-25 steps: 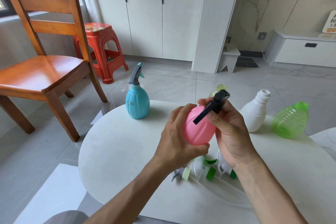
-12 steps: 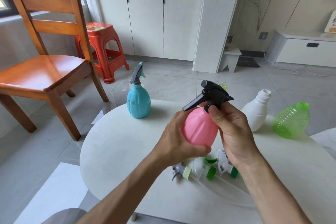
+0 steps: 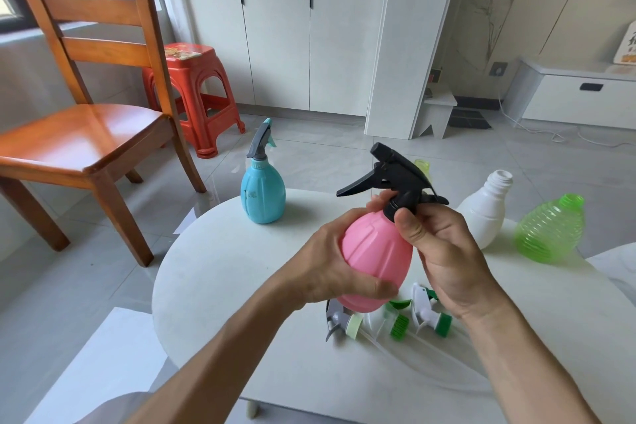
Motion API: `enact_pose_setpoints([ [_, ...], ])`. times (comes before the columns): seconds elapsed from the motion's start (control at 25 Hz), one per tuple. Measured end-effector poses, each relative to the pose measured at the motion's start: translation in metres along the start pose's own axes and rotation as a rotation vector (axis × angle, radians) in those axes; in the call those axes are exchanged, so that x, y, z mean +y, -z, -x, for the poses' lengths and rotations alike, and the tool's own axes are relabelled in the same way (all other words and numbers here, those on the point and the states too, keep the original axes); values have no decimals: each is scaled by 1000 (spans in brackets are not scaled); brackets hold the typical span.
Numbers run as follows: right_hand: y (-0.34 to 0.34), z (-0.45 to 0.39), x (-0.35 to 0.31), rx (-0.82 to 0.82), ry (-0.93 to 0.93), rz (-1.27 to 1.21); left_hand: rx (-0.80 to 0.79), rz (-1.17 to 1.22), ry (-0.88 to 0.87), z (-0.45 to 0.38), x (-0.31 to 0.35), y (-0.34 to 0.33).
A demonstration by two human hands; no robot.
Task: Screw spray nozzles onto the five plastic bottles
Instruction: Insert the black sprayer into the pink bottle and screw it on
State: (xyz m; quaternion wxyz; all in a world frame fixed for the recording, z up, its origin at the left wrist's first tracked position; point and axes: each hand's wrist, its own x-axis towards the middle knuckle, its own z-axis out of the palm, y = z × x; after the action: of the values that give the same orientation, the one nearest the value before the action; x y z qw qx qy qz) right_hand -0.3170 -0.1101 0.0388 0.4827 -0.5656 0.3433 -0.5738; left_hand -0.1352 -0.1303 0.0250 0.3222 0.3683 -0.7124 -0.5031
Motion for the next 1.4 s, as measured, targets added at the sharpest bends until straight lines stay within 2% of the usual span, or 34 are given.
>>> enact_pose_setpoints([
  [0.12,-7,2,2,94,40,22,99,-63,-27,0,1,-3],
  [0.28,-9,2,-1,129,43,40,175,-41,-6,-2,0,-12],
  [0.4,-5,-1,-3,69,-5,18,37,27,-18,-2,1,-7],
  [0.52,3,-1,-10,-136,-46,-74,-196,133,-33,-1,2,0],
  [0.64,5,0,-14,-237,-121,-119,-265,201,-16,2,-1,2],
  [0.8,-4,0,-13,-123,-69,16,-217,261,-38,2,-2,0],
  [1.0,-11,4,-18,-64,15,72,-193,286,-73,2,1,-2],
  [1.16,-11,4,-13,4,9,67,-269,277,30,-2,1,9],
  [1.24,-9,-3,-11,103,29,62,-192,255,144,-5,0,26],
  [1.28,-8,-11,-10,145,44,73,-85,218,195,-6,1,35],
  [1.4,-12,-48,2,244,55,137,387,69,236,-9,-3,55],
])
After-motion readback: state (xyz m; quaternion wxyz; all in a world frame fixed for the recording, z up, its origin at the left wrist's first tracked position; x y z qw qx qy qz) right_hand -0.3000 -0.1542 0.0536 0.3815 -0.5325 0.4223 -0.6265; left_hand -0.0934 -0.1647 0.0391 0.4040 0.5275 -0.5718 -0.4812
